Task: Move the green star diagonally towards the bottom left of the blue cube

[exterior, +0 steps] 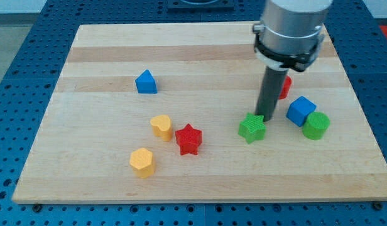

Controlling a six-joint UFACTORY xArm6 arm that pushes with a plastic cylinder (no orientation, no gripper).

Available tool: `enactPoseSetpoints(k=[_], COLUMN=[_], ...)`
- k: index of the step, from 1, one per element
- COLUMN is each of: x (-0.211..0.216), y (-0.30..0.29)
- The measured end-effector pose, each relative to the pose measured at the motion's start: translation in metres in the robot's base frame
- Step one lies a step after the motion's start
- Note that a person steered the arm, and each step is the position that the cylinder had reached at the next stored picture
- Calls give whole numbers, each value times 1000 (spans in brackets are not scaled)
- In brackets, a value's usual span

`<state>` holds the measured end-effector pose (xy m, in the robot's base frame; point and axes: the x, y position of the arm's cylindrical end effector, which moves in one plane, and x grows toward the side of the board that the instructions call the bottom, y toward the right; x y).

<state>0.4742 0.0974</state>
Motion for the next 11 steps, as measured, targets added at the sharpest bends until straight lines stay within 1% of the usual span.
enactPoseSetpoints(k=[1, 2, 3, 4, 5, 7, 9, 10, 11], x=[-8, -21, -17, 8, 24, 47, 70, 86, 102], y=[-39, -45, -25, -25, -44, -45, -67, -85, -116])
